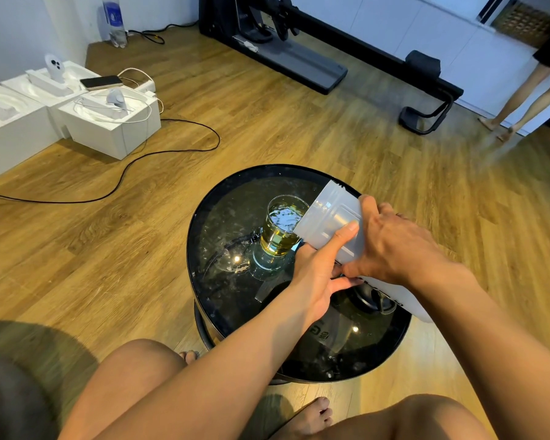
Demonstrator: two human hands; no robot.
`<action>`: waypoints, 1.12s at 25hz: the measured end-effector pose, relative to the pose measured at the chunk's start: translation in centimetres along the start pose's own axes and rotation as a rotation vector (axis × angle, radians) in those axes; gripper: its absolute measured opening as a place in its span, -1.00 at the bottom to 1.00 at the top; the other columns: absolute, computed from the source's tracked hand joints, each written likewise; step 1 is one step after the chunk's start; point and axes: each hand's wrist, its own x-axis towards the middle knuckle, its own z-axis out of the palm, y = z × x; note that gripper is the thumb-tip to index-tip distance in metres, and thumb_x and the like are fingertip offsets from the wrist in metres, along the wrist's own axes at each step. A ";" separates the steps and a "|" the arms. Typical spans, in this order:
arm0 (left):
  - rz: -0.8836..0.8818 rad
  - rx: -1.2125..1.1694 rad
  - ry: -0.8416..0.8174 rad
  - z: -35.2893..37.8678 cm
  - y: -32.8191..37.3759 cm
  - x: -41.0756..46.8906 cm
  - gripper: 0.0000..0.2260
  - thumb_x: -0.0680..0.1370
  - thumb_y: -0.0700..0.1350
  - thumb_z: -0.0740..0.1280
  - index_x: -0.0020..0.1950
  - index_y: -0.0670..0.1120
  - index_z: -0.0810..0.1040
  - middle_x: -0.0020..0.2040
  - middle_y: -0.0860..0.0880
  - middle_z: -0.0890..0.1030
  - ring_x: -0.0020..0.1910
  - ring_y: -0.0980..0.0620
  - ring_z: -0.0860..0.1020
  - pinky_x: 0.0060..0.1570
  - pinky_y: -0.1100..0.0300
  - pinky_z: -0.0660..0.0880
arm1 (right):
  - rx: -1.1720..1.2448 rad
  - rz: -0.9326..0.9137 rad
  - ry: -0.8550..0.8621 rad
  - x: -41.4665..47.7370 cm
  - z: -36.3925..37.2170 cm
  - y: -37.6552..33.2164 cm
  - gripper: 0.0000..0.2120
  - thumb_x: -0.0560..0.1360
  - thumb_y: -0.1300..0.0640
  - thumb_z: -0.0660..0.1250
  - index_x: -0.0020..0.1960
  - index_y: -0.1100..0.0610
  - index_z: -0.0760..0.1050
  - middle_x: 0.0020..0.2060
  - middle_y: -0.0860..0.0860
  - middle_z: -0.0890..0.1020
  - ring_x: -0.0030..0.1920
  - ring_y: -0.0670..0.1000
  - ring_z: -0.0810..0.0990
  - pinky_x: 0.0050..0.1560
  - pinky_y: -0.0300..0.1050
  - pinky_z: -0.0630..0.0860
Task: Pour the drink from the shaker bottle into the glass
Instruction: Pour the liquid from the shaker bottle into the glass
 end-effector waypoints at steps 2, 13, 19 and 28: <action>0.001 0.001 0.000 0.0 0.0 0.0 -0.63 0.51 -0.03 0.49 0.29 -0.05 0.58 0.19 -0.23 0.69 0.17 -0.27 0.67 0.13 -0.29 0.60 | -0.001 -0.001 0.004 0.0 0.0 0.0 0.02 0.14 -0.34 0.52 0.35 0.09 0.10 0.19 0.12 0.41 0.20 0.24 0.45 -0.01 0.11 0.43; 0.001 -0.009 -0.003 0.0 -0.1 0.1 -0.61 0.50 -0.03 0.50 0.30 -0.05 0.58 0.18 -0.22 0.70 0.15 -0.26 0.68 0.13 -0.31 0.59 | -0.004 0.002 0.002 0.0 0.0 0.0 0.05 0.13 -0.35 0.53 0.37 0.07 0.07 0.20 0.11 0.42 0.22 0.24 0.45 0.01 0.14 0.45; -0.006 -0.009 -0.004 0.0 -0.2 0.1 -0.62 0.50 -0.03 0.50 0.30 -0.07 0.58 0.18 -0.23 0.69 0.16 -0.26 0.67 0.13 -0.30 0.59 | -0.007 0.002 -0.001 0.1 0.0 0.0 0.03 0.14 -0.34 0.53 0.35 0.07 0.08 0.20 0.11 0.42 0.22 0.25 0.44 0.01 0.15 0.47; 0.000 -0.027 -0.014 0.0 -0.2 0.1 -0.64 0.51 -0.03 0.49 0.28 -0.05 0.59 0.18 -0.21 0.70 0.15 -0.25 0.67 0.14 -0.31 0.59 | -0.021 0.001 -0.007 0.1 -0.2 -0.1 0.06 0.13 -0.34 0.53 0.38 0.08 0.06 0.22 0.12 0.41 0.22 0.25 0.45 0.02 0.17 0.49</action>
